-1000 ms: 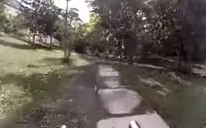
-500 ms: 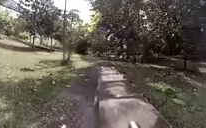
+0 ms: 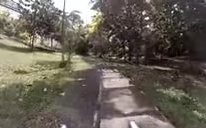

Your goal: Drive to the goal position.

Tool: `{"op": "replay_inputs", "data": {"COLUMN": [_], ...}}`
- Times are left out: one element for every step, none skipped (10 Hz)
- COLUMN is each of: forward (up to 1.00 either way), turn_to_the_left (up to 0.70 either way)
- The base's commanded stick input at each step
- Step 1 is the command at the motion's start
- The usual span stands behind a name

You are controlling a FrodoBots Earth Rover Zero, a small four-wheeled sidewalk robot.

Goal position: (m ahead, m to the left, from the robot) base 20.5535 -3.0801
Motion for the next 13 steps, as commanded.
{"op": "replay_inputs", "data": {"forward": [0.85, 0.85, 0.85, 0.85, 0.85, 0.85, 0.85, 0.85, 0.85, 0.85, 0.85, 0.85, 0.85], "turn_to_the_left": [0.0, 0.0, 0.0, 0.0, 0.0, -0.03, -0.13, -0.32, -0.14, -0.02, 0.0, 0.0, 0.0]}}
